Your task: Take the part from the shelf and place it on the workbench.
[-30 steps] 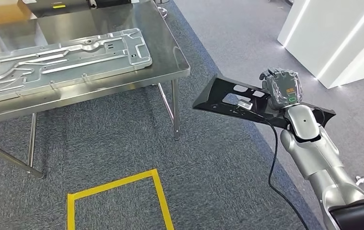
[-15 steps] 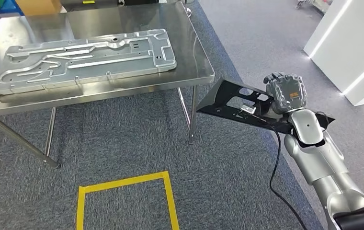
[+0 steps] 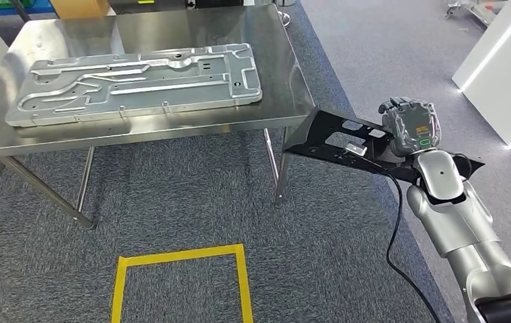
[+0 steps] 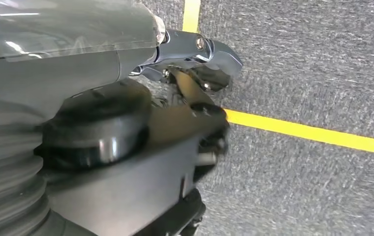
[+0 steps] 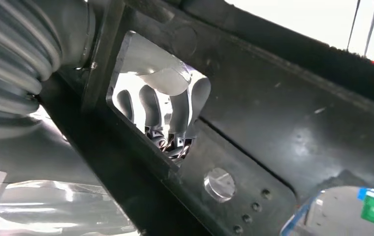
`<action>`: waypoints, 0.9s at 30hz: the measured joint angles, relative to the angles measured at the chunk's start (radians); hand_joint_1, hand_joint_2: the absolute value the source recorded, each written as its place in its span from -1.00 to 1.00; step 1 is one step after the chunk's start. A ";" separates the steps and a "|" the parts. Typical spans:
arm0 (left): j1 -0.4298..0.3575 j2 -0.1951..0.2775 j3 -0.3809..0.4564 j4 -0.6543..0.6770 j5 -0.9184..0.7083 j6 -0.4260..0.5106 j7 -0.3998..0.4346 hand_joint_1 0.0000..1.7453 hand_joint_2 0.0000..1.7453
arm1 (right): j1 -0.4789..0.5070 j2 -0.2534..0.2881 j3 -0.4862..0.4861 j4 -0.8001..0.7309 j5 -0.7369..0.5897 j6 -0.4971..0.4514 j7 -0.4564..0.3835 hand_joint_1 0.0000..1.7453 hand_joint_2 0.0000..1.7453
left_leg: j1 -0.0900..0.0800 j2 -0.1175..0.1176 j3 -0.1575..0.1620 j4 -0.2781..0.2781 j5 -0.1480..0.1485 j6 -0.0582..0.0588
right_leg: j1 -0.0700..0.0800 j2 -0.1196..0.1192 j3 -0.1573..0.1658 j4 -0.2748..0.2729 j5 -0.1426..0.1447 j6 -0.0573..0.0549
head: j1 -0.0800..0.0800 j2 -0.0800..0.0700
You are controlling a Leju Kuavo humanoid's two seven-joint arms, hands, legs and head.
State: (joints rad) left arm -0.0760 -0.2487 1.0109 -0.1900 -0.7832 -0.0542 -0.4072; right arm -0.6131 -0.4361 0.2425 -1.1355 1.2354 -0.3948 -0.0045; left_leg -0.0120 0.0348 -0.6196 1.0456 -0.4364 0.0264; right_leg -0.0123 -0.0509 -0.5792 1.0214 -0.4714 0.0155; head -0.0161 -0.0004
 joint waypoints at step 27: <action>0.003 0.001 0.000 0.000 -0.021 -0.039 0.016 -1.00 1.00 | 0.110 -0.113 -0.083 -0.077 -0.032 0.030 0.000 1.00 1.00 | 0.009 -0.040 -0.154 0.233 -0.037 -0.018 | -0.015 0.045 0.066 0.001 -0.070 -0.009 | -0.001 0.000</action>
State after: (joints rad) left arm -0.0733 -0.2475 1.0109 -0.1900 -0.8045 -0.0934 -0.3917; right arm -0.5028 -0.5495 0.1598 -1.2121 1.2034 -0.3644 -0.0047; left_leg -0.0033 -0.0055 -0.7739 1.2781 -0.4736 0.0084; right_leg -0.0270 -0.0061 -0.5133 1.0228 -0.5412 0.0062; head -0.0170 -0.0004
